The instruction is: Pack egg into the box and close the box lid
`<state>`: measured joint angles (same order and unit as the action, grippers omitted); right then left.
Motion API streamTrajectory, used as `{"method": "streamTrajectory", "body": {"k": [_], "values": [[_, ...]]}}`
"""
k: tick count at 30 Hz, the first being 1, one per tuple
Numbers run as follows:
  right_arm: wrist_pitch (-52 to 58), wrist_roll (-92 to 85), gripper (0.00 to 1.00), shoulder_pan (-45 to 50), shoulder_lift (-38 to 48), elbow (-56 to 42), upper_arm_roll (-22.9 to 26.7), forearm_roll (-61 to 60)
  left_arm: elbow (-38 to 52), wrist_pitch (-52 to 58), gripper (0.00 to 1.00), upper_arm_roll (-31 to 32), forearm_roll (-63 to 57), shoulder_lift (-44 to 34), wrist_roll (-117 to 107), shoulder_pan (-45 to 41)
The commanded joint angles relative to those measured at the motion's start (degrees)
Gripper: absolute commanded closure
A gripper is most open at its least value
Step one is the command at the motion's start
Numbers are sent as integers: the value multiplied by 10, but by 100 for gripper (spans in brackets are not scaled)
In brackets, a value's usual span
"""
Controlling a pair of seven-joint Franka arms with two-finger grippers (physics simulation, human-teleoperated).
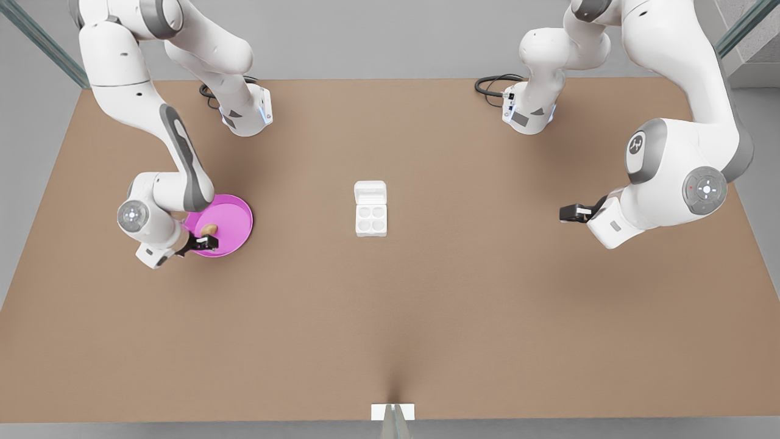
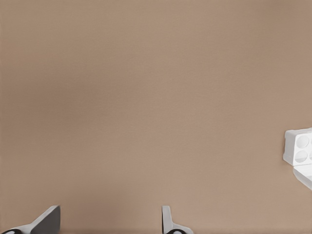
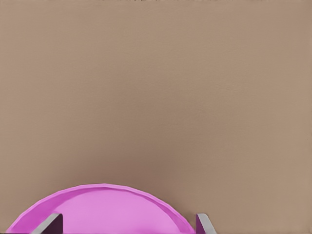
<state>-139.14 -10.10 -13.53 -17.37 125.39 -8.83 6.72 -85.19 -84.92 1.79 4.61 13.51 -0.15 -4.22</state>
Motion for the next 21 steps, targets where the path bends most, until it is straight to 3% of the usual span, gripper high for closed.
{"method": "streamTrajectory", "body": {"k": [1,11,21], "values": [[-3,-237,0,-9,4,5,0,-1,0,0,0,0,-1,-1,-1,0],[-41,-277,0,-11,-52,12,-2,-2,1,0,0,0,-3,-1,-2,0],[-33,-279,0,-11,-4,57,-21,-3,1,0,0,0,-4,-1,-2,0]]}}
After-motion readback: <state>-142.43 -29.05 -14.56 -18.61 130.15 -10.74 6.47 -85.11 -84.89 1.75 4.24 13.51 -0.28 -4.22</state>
